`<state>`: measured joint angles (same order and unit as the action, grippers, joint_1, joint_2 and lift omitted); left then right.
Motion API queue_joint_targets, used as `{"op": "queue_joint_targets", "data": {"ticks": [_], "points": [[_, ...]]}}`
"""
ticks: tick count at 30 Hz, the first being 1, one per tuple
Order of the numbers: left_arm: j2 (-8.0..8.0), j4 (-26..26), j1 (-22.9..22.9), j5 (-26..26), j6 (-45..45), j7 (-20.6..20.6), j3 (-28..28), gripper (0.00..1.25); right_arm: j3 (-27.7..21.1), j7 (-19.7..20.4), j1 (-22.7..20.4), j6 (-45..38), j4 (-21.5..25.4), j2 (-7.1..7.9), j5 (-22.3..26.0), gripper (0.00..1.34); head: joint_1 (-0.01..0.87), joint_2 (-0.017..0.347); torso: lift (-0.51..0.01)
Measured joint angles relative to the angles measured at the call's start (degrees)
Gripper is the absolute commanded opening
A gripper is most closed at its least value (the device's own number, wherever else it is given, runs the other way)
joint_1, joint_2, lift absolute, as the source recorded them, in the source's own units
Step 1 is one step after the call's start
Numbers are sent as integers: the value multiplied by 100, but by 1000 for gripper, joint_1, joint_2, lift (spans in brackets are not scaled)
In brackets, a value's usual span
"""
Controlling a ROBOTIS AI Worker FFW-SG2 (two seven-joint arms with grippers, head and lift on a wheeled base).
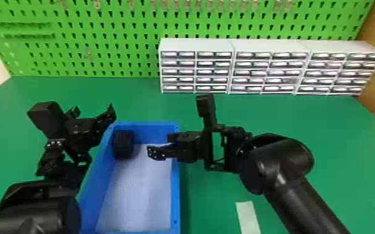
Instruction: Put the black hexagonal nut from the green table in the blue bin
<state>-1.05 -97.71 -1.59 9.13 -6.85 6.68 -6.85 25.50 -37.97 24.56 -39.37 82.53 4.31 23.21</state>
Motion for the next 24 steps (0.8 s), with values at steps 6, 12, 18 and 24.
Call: {"op": "queue_joint_targets", "data": {"ticks": [6,12,18,24], "points": [[0,0,2,1,0,0,-6,1014,-106,0,-12,27,0,-3,-40,1247,686,51,-97],[0,-1,9,1,0,0,-25,1014,-335,0,-41,73,67,-10,-154,1246,686,51,-97],[0,-1,29,2,0,0,-27,1014,-773,6,-121,78,302,-33,-417,1244,686,51,-97],[0,-1,38,-3,0,0,-37,1014,-1242,99,-195,79,606,-53,-699,1244,686,51,-97]]}}
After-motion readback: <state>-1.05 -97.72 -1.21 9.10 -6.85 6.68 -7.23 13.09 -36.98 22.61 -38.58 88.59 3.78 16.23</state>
